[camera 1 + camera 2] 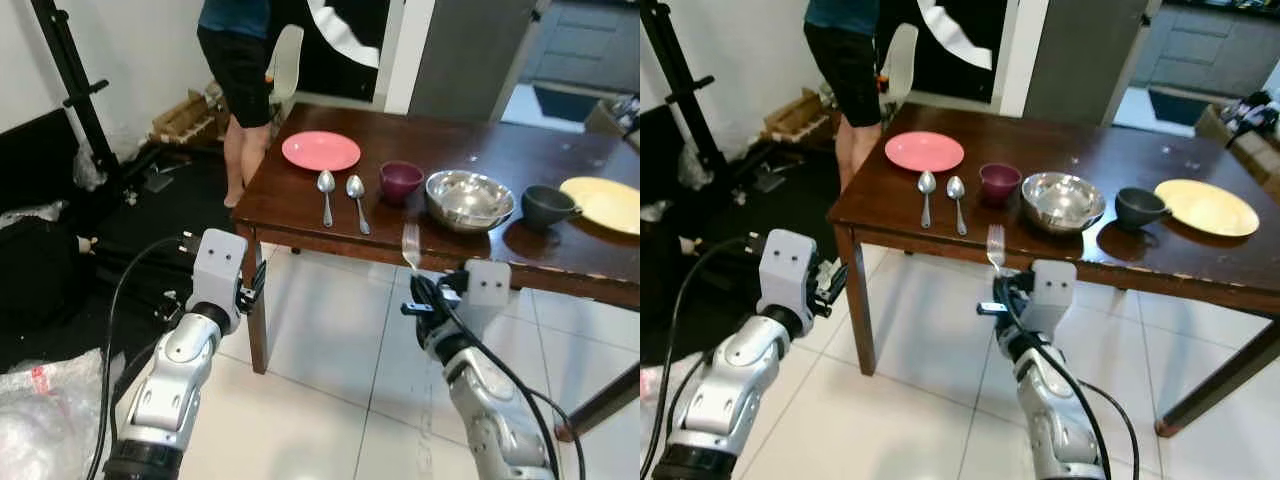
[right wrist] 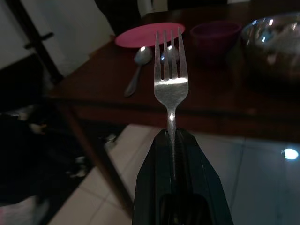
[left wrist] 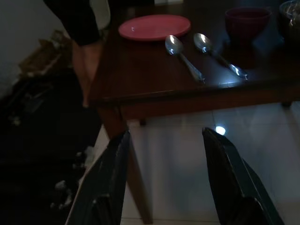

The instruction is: Setting the table

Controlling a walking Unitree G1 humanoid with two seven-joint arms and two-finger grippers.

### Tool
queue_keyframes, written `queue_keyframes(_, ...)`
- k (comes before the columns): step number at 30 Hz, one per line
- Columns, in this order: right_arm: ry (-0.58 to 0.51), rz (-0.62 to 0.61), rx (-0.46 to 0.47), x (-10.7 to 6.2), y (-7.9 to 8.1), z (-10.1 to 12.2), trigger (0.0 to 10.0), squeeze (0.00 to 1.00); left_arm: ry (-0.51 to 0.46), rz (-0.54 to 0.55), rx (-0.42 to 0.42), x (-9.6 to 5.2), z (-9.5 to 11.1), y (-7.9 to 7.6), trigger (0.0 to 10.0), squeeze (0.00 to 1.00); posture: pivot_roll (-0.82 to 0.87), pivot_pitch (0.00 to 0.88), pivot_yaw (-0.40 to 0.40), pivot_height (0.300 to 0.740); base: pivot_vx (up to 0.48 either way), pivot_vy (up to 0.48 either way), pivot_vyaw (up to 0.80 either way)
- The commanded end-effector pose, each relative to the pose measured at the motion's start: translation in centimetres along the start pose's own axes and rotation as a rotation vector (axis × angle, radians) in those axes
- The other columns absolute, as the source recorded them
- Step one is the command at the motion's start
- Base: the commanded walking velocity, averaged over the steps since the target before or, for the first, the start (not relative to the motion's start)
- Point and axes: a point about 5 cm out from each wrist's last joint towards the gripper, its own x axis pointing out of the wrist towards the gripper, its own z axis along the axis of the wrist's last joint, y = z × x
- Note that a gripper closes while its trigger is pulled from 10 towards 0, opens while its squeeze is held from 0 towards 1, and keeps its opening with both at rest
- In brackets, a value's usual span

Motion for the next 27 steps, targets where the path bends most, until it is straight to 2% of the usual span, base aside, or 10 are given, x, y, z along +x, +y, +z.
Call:
queue_keyframes(1,-0.024,0.016,-0.015,0.04,0.40,0.37,10.0,0.00,0.015,0.007,0.014,-0.19,-0.42,0.38,10.0,0.00,-0.06,0.000,0.036,0.740,0.480,0.000,0.00)
queue_keyframes(13,-0.023,0.028,-0.033,0.05,0.46,0.38,10.0,0.00,0.003,0.000,0.015,-0.06,-0.39,0.10,10.0,0.00,-0.06,0.000,0.036,0.740,0.480,0.000,0.00)
queue_keyframes(25,-0.016,0.012,-0.023,0.07,0.23,0.24,10.0,0.00,-0.001,-0.046,0.000,-0.12,-0.41,-0.37,10.0,0.00,-0.07,0.000,0.038,0.740,0.480,0.000,-0.74)
queue_keyframes(27,-0.011,0.014,-0.033,0.12,0.23,0.18,10.0,0.00,0.008,-0.068,-0.016,-0.12,-0.45,-0.56,10.0,0.00,-0.07,0.000,0.037,0.740,0.000,0.000,0.00)
